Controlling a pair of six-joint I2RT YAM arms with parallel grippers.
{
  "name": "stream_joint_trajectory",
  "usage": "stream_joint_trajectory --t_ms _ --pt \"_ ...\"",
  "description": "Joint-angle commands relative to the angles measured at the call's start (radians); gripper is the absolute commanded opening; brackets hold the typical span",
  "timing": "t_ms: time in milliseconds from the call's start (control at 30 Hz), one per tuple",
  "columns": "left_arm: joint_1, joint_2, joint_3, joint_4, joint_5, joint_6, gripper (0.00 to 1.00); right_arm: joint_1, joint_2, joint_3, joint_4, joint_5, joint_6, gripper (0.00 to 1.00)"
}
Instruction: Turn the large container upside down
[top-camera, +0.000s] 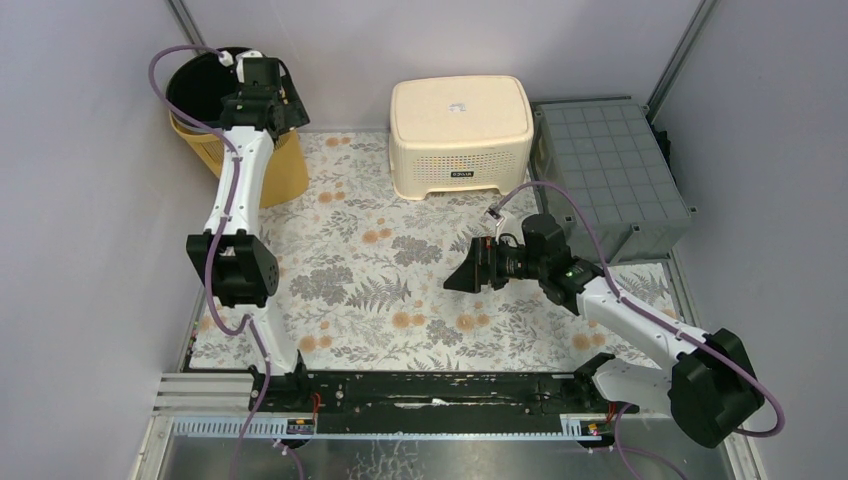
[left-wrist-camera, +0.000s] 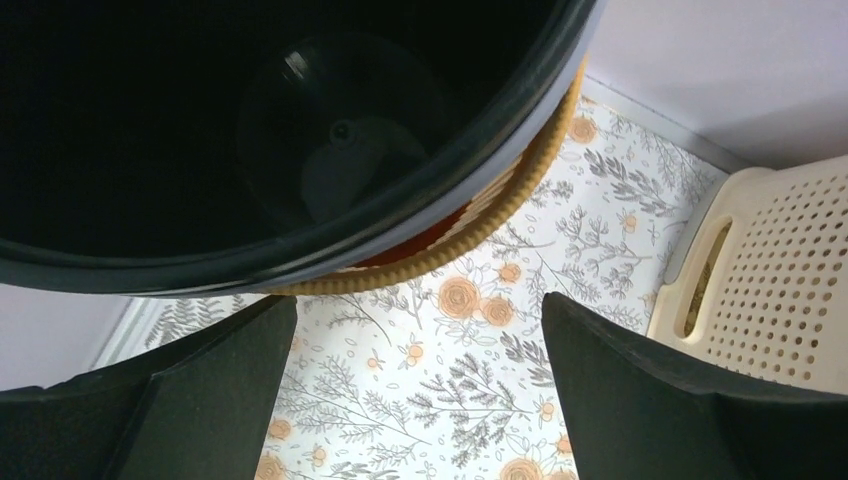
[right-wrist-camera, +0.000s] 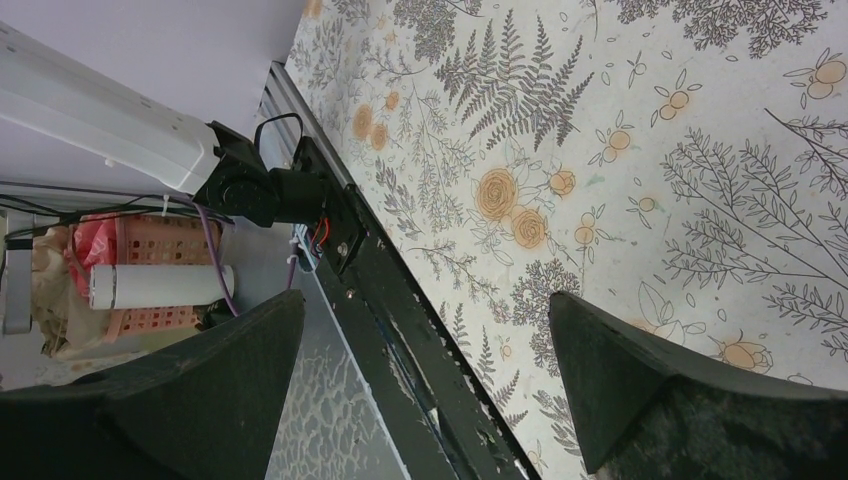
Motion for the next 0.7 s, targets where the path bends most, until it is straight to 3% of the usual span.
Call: stream_joint_trajectory --t_ms 0,100,333,467,667 --pt "0.005 -0.070 -0.082 0.148 0.042 -0.051 1.00 0.008 0.015 0.004 0.067 -0.035 -0.006 0.99" --pt "0.007 -0.097 -0.105 0.180 0.053 -0.076 1.00 0.008 0.022 0.003 0.073 -0.040 -0.010 0.99" --pt "0.008 -0.050 0.015 0.114 0.062 -0.058 0.95 0.008 0.039 -0.009 0.099 -0.053 -0.016 0.99" --pt "0.007 -0.194 -0.176 0.306 0.099 -0.091 0.95 0.008 0.057 -0.009 0.115 -0.060 -0.017 0.99" --pt "0.005 -0.272 -0.301 0.455 0.068 -0.156 0.96 0.008 0.075 -0.003 0.125 -0.077 -0.016 0.99"
